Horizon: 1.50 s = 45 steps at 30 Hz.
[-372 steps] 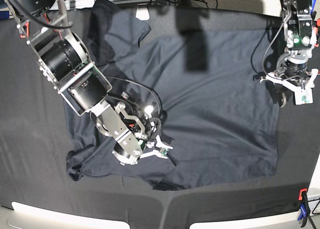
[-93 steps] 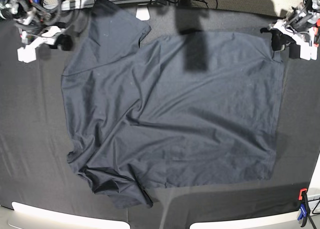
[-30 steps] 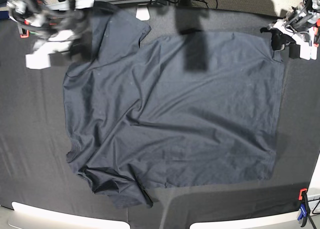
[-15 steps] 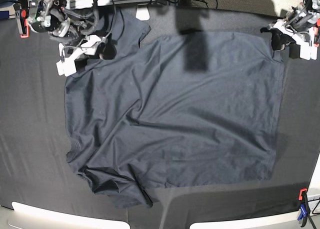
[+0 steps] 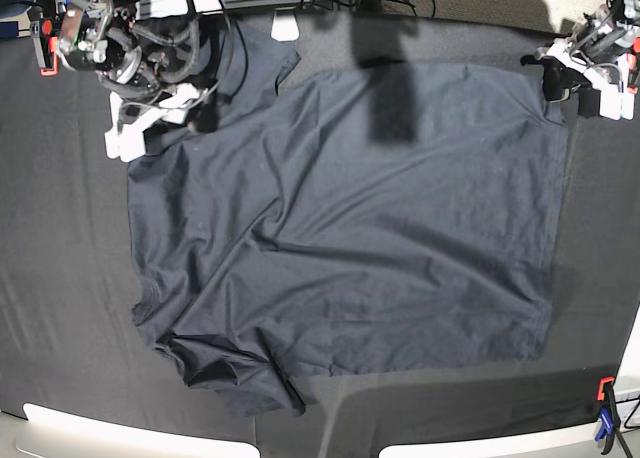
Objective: Layout the t-shirt on the table in an organized manner, then fold the t-shirt properly
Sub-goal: 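Lift the collar edge with both grippers and fold it toward the hem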
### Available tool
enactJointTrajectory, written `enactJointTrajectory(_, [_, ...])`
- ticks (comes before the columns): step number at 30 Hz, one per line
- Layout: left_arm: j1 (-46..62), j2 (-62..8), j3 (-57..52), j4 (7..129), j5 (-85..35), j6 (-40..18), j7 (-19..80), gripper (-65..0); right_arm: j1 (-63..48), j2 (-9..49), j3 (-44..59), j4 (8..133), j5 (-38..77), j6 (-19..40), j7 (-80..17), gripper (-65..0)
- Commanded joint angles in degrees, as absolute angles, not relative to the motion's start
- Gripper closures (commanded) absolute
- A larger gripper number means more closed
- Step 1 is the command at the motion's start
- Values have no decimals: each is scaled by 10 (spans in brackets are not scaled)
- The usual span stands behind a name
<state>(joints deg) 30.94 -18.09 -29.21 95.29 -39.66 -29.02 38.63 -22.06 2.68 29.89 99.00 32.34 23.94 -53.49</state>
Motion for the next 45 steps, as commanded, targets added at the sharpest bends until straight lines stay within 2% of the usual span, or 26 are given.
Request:
enactJointTrajectory(1, [311,-189,-295,960,-405,-296,375,0,-224,32,304,993,302,229,-540,-284])
enactJointTrajectory(6, [311,-189,-295,960,-405,-296,375,0,-224,32,304,993,270,226,-543,-284])
enactJointTrajectory(9, [311,-189,-295,960,-405,-296,375,0,-224,32,304,993,238,202,-537,-284])
enactJointTrajectory(13, [311,-189,-295,960,-405,-296,375,0,-223,32,304,993,245,197,-523,-277])
enactJointTrajectory(18, [311,-189,-295,960,-406,-296,374,0,-209,28,304,993,246,200,-519,-99])
enactJointTrajectory(20, [311,-189,-295,960,-406,-296,375,0,-208,27,304,993,244,223,-518,-15])
enactJointTrajectory(21, [311,-189,-295,960,-405,-296,375,0,-208,27,304,997,244,235,-518,0])
enactJointTrajectory(28, [313,-189,-301,965,-406,-302,375,0,-257,27,315,1143,241,240,-555,0])
enactJointTrajectory(32, [326,-189,-342,997,-413,-307,376,0,-270,27,349,1215,242,240,-582,0])
enactJointTrajectory(35, [344,-189,-385,1024,-456,-307,387,0,-269,27,377,1228,242,244,-614,0])
enactJointTrajectory(38, [361,-189,-411,1042,-482,-308,407,0,-269,27,405,1228,242,274,-648,0])
enactJointTrajectory(45, [401,-189,-420,1052,-495,-316,424,0,-314,24,458,1228,246,285,-648,0])
